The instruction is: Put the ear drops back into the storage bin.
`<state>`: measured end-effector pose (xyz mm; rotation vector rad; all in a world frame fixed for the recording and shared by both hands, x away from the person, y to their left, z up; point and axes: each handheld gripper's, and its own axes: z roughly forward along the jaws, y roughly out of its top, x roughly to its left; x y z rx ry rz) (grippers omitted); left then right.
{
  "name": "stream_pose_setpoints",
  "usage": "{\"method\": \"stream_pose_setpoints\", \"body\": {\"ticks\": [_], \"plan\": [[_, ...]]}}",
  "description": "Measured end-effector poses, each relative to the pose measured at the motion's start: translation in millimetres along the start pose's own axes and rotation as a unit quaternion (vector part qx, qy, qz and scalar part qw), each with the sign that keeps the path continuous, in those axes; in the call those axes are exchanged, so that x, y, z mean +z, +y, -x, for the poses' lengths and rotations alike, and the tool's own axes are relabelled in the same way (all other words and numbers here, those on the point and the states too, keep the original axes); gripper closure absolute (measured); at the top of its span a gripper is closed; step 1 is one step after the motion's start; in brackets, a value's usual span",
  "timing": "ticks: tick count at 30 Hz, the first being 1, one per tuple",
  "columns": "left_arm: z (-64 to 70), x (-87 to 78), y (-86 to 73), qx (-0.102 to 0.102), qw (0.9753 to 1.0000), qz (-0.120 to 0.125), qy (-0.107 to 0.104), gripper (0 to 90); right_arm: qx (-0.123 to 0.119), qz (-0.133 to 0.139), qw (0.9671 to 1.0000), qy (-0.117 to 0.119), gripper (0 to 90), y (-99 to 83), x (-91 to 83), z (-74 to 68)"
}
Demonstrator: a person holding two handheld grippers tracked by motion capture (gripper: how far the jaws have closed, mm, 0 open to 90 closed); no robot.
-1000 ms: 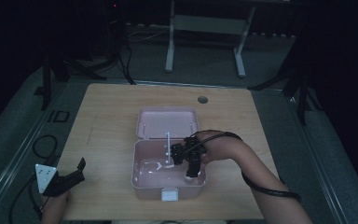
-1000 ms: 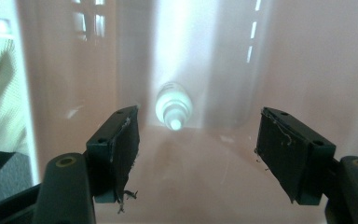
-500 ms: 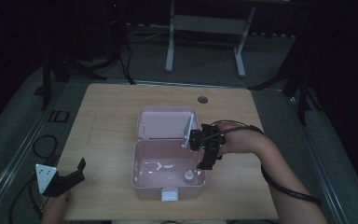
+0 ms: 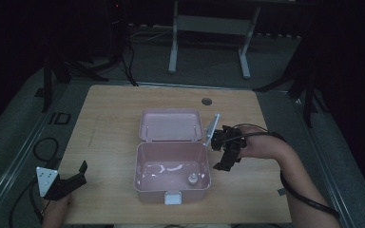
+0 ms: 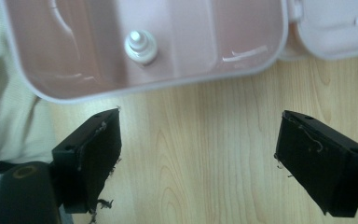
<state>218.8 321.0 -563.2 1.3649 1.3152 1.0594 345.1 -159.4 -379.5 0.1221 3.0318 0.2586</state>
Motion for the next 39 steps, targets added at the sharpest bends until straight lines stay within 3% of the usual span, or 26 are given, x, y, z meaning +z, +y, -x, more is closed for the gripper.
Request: {"method": "stream_pose_setpoints", "body": {"ticks": [6,15,17,22,26,30,31,33,37,39], "plan": [[-0.1,0.0,0.0,0.000,1.0000,0.000,0.000,0.5,0.023,-0.006,0.9996,-0.017,13.8,-22.2,18.3,5.0],[0.1,-0.1,0.0,0.001,1.0000,0.000,0.000,0.5,0.063,0.015,0.9971,-0.040,13.9,-52.5,50.4,9.0],[0.1,0.0,0.0,0.000,1.0000,0.000,0.000,0.5,0.074,0.024,0.9962,-0.039,13.9,-59.7,58.0,9.1],[0.1,-0.1,0.0,0.000,1.0000,0.000,0.000,0.5,0.100,0.053,0.9917,-0.062,13.9,-72.9,71.7,9.8],[0.2,0.0,0.0,0.001,1.0000,0.000,0.000,0.5,0.123,0.087,0.9847,-0.088,13.6,-83.4,82.8,8.3],[0.0,-0.2,0.0,0.000,1.0000,0.000,-0.001,0.5,0.157,0.127,0.9727,-0.114,13.6,-97.0,93.2,8.3],[0.0,-0.2,0.0,0.000,1.0000,0.000,-0.001,0.4,0.157,0.127,0.9727,-0.114,13.6,-97.0,93.2,8.3],[0.1,-0.2,0.0,0.000,1.0000,0.000,0.000,0.5,0.177,0.138,0.9658,-0.130,13.6,-107.5,100.3,7.7],[0.0,-0.1,0.0,0.000,1.0000,0.000,0.000,0.5,0.202,0.149,0.9567,-0.147,13.6,-120.5,107.0,6.0],[0.1,-0.1,0.0,0.000,1.0000,0.000,0.000,0.5,0.217,0.159,0.9500,-0.159,13.6,-127.2,110.0,4.8]]}}
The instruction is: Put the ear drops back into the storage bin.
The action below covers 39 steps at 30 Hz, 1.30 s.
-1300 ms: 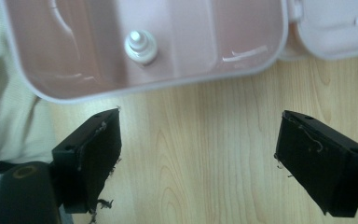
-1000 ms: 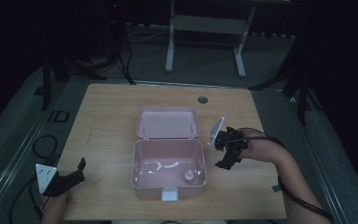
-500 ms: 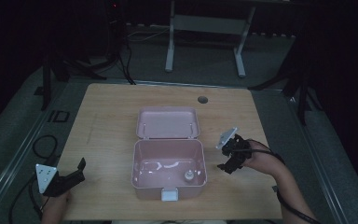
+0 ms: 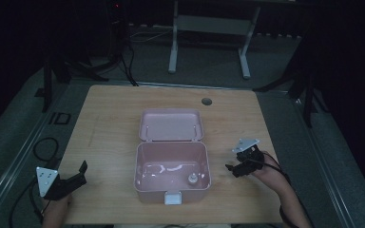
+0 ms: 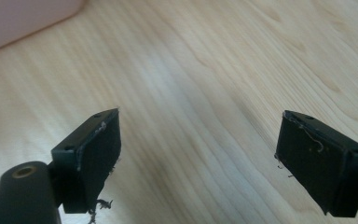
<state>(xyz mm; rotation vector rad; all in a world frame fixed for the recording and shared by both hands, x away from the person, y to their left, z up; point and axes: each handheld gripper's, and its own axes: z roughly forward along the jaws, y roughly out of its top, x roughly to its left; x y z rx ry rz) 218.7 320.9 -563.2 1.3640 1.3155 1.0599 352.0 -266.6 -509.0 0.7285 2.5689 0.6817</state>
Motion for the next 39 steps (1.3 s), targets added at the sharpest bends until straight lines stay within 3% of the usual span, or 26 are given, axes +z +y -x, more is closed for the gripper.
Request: {"method": "stream_pose_setpoints", "body": {"ticks": [5,13,15,21,22,26,28,32,37,39], "plan": [[0.1,0.0,0.0,0.000,1.0000,0.000,0.000,0.5,0.042,0.026,0.9983,-0.032,13.3,-18.1,2.0,4.7],[-0.1,0.0,0.0,-0.001,1.0000,0.000,-0.001,0.5,0.109,0.035,0.9906,-0.075,13.2,-44.0,7.7,8.7],[0.0,0.1,0.0,-0.002,1.0000,0.001,0.000,0.5,0.129,0.041,0.9863,-0.095,13.3,-49.3,7.1,10.1],[-0.2,0.0,0.0,-0.002,1.0000,0.001,0.000,0.5,0.198,0.091,0.9634,-0.157,13.4,-66.9,-1.0,18.0],[-0.2,0.1,0.0,-0.002,1.0000,0.001,0.000,0.5,0.207,0.099,0.9606,-0.157,13.3,-69.6,-2.1,18.5],[-0.1,0.1,0.0,-0.002,1.0000,0.001,0.000,0.4,0.221,0.124,0.9525,-0.169,13.0,-79.0,-5.1,18.1],[-0.2,0.1,0.0,-0.003,1.0000,0.001,0.000,0.5,0.235,0.146,0.9465,-0.166,13.0,-83.4,-6.9,18.4],[-0.2,0.1,0.0,-0.003,1.0000,0.001,0.002,0.4,0.247,0.161,0.9405,-0.168,13.0,-88.6,-8.6,18.6],[-0.3,0.1,0.0,-0.003,1.0000,0.000,0.001,0.5,0.262,0.177,0.9299,-0.187,12.7,-93.2,-10.6,19.1],[-0.2,0.2,0.0,-0.003,1.0000,0.000,0.001,0.5,0.275,0.190,0.9228,-0.192,12.7,-95.2,-12.8,20.6]]}}
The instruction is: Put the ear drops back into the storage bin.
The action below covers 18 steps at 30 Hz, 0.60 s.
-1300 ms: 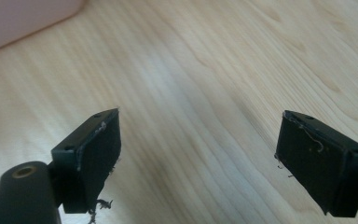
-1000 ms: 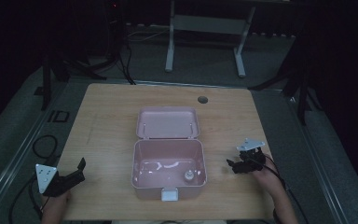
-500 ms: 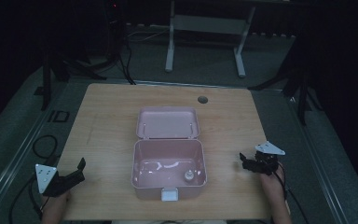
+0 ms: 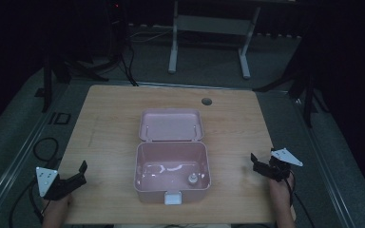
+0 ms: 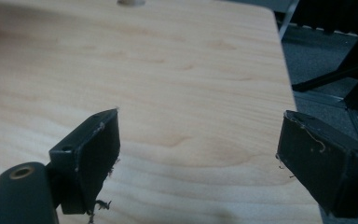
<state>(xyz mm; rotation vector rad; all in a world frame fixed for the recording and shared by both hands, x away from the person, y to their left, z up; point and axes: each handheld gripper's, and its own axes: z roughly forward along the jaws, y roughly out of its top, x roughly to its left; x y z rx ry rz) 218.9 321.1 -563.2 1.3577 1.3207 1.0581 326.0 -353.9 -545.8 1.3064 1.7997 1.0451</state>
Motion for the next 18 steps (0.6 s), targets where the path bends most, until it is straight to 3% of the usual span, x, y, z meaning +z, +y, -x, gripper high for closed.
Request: {"method": "stream_pose_setpoints", "body": {"ticks": [7,9,12,18], "plan": [[-0.1,0.1,0.1,0.001,1.0000,-0.001,0.001,0.5,0.021,0.031,0.9990,-0.023,12.8,-1.5,-4.2,-1.9],[0.2,-0.1,0.0,0.002,1.0000,0.000,0.002,0.4,0.021,0.038,0.9989,-0.017,12.8,-1.8,-4.3,-3.0],[0.9,0.2,0.0,0.004,1.0000,0.000,0.003,0.5,0.017,0.042,0.9988,-0.016,12.8,-2.6,-3.8,-3.3],[0.2,-0.1,-0.1,0.002,1.0000,0.001,0.001,0.5,0.037,0.040,0.9983,-0.021,12.9,-3.5,-3.1,0.5]]}}
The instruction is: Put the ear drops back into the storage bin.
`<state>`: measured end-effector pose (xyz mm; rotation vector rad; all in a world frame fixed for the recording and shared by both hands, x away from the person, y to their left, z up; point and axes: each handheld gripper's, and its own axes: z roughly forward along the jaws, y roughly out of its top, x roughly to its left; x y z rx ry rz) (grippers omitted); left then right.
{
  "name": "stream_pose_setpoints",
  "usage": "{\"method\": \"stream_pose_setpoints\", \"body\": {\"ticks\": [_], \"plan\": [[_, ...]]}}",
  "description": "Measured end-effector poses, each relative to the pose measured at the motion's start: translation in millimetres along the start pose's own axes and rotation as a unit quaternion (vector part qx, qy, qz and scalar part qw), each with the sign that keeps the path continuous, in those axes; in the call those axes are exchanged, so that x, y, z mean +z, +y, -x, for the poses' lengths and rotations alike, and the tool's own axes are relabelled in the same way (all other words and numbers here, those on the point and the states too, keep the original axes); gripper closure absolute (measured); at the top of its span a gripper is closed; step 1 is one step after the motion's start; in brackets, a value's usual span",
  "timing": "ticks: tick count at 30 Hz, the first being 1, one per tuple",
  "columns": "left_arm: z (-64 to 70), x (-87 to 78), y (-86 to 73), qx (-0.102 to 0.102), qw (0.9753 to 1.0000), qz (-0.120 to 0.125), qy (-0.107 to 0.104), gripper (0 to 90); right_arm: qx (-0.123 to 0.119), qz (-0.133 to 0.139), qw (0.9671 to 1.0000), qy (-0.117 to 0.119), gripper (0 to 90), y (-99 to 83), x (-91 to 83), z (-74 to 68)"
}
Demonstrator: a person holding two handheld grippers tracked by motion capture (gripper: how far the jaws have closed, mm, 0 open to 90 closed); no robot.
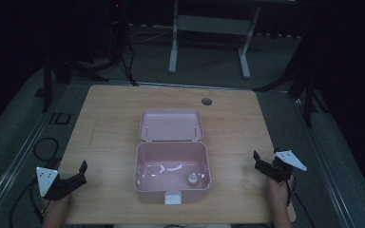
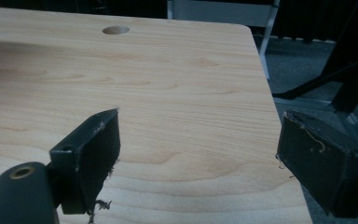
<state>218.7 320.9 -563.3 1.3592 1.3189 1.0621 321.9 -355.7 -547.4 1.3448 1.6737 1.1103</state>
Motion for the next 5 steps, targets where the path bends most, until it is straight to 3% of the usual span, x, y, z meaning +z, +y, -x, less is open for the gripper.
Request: {"method": "stream_pose_setpoints", "body": {"ticks": [5], "plan": [[-0.1,0.0,0.0,-0.001,1.0000,0.001,-0.001,0.5,-0.002,-0.007,1.0000,-0.003,12.9,-1.3,1.1,-0.5]]}}
